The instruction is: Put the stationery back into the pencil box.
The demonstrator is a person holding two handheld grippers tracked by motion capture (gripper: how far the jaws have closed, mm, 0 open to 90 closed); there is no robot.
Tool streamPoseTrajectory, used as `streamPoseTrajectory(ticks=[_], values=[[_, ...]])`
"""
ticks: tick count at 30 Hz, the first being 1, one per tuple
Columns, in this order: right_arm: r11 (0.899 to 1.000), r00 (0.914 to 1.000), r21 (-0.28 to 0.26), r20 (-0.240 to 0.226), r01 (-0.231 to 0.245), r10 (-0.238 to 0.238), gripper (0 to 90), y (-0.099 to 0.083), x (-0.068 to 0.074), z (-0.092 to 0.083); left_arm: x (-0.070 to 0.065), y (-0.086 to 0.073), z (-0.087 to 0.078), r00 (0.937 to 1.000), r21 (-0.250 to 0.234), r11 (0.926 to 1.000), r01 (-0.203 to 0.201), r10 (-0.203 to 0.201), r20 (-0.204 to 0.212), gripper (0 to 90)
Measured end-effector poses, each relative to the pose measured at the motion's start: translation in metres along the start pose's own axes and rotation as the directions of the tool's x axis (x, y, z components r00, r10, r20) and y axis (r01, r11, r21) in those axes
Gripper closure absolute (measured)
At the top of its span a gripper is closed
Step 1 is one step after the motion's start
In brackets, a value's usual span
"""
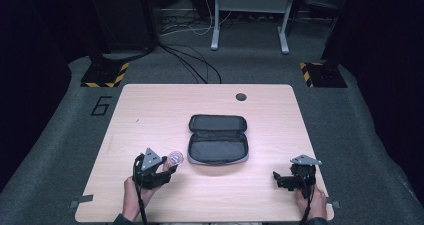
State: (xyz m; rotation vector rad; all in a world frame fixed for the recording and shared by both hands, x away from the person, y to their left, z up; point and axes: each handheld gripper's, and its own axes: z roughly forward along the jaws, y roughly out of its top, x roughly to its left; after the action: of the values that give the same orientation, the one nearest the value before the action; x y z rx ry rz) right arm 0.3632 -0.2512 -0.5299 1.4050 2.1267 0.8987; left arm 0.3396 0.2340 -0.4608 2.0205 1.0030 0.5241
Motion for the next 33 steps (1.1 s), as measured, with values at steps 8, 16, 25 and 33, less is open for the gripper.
streamPoseTrajectory(ticks=[8,16,25,33], values=[[1.000,1.0000,0.000,0.000,0.000,0.000,0.0,0.000,0.000,0.000,0.000,0.017,0.009,0.9998,0.002,0.9999,-0.015,0.015,0.014,50.1],[1.000,1.0000,0.000,0.000,0.000,0.000,0.0,0.000,0.000,0.000,0.000,0.034,0.019,0.9983,0.012,0.9986,-0.052,0.052,0.027,50.1],[1.000,1.0000,0.000,0.000,0.000,0.000,0.0,0.000,0.000,0.000,-0.004,0.059,0.031,0.9952,-0.002,0.9965,-0.084,0.084,0.050,50.1],[1.000,1.0000,0.000,0.000,0.001,-0.001,0.0,0.000,0.000,0.000,-0.008,0.079,0.043,0.9927,-0.006,0.9956,-0.093,0.093,0.076,50.1]])
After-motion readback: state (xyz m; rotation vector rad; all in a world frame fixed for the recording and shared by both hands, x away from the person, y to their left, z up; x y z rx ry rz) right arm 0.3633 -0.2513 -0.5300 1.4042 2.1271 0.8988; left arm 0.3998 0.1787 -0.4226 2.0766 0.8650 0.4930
